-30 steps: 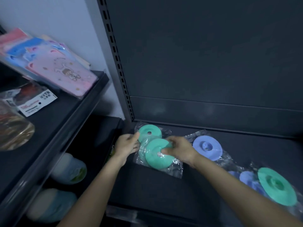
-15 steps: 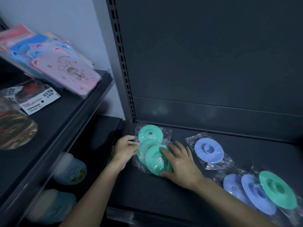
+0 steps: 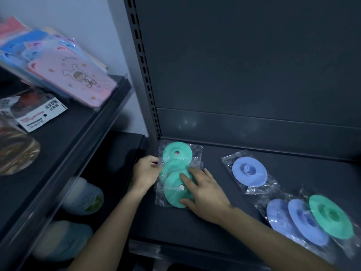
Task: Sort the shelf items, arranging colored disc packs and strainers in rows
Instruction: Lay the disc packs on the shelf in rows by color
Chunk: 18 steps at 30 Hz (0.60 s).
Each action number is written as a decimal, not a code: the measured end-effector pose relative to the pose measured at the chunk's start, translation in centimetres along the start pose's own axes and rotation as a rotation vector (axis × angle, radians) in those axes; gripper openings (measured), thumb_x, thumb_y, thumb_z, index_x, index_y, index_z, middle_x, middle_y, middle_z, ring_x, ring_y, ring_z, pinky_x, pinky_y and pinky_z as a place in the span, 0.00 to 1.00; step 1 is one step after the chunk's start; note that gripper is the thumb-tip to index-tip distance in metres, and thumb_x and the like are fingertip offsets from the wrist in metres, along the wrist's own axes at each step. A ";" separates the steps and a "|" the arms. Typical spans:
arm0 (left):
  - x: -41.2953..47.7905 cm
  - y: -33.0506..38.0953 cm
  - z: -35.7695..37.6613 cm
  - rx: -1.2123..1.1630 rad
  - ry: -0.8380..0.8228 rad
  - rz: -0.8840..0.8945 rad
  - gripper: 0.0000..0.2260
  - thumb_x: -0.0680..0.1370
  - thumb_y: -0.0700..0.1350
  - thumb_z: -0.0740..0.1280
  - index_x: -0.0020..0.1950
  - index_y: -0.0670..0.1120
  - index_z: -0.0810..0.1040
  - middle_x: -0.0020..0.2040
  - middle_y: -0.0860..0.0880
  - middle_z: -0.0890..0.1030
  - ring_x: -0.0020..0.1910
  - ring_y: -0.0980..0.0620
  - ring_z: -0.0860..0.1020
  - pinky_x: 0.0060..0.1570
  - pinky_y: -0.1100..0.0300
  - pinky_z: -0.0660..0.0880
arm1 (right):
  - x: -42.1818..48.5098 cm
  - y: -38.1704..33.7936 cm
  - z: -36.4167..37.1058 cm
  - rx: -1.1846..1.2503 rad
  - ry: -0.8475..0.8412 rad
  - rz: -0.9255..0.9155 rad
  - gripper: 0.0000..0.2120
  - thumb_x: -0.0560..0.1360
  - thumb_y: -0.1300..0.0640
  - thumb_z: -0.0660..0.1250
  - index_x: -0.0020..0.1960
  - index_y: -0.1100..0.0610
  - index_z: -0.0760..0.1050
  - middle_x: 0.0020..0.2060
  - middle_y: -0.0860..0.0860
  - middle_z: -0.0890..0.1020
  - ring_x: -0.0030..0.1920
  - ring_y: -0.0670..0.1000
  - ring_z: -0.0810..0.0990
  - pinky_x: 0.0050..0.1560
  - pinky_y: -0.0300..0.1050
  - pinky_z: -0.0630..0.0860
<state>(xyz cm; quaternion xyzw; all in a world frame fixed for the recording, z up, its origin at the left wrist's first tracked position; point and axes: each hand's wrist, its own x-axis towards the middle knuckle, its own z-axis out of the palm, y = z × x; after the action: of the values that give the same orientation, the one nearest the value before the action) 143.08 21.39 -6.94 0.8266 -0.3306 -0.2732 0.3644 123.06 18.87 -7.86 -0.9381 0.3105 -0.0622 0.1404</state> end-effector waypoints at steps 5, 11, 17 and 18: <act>0.1 -0.1 -0.3 -0.146 -0.044 -0.097 0.07 0.72 0.36 0.71 0.50 0.39 0.80 0.39 0.45 0.82 0.37 0.48 0.80 0.47 0.49 0.80 | -0.2 -1.0 0.2 -0.002 -0.013 -0.033 0.34 0.74 0.40 0.64 0.74 0.52 0.59 0.74 0.57 0.60 0.75 0.54 0.54 0.73 0.50 0.36; -0.8 0.8 -0.4 0.232 0.048 0.108 0.18 0.74 0.46 0.70 0.62 0.42 0.75 0.57 0.43 0.78 0.54 0.45 0.78 0.53 0.56 0.74 | -0.4 -1.1 -1.1 0.068 0.001 0.016 0.33 0.74 0.37 0.61 0.75 0.51 0.60 0.74 0.56 0.59 0.76 0.53 0.53 0.74 0.50 0.39; -3.7 4.0 1.6 0.319 0.066 0.520 0.17 0.73 0.41 0.70 0.61 0.40 0.77 0.58 0.42 0.77 0.58 0.43 0.75 0.60 0.55 0.69 | -4.5 1.9 -4.1 0.050 0.135 0.227 0.26 0.74 0.48 0.68 0.68 0.60 0.71 0.68 0.62 0.69 0.70 0.62 0.66 0.72 0.56 0.58; -4.3 4.7 2.4 0.318 0.031 0.590 0.15 0.73 0.40 0.70 0.59 0.40 0.78 0.57 0.43 0.78 0.57 0.44 0.75 0.59 0.57 0.69 | -5.5 2.6 -4.6 0.031 0.161 0.256 0.24 0.72 0.52 0.71 0.64 0.61 0.74 0.65 0.63 0.72 0.66 0.64 0.70 0.68 0.58 0.64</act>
<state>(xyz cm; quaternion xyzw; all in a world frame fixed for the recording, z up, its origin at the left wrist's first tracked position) 137.05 21.19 -3.79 0.7459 -0.5885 -0.0884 0.2993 116.26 19.19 -4.45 -0.8806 0.4368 -0.1235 0.1363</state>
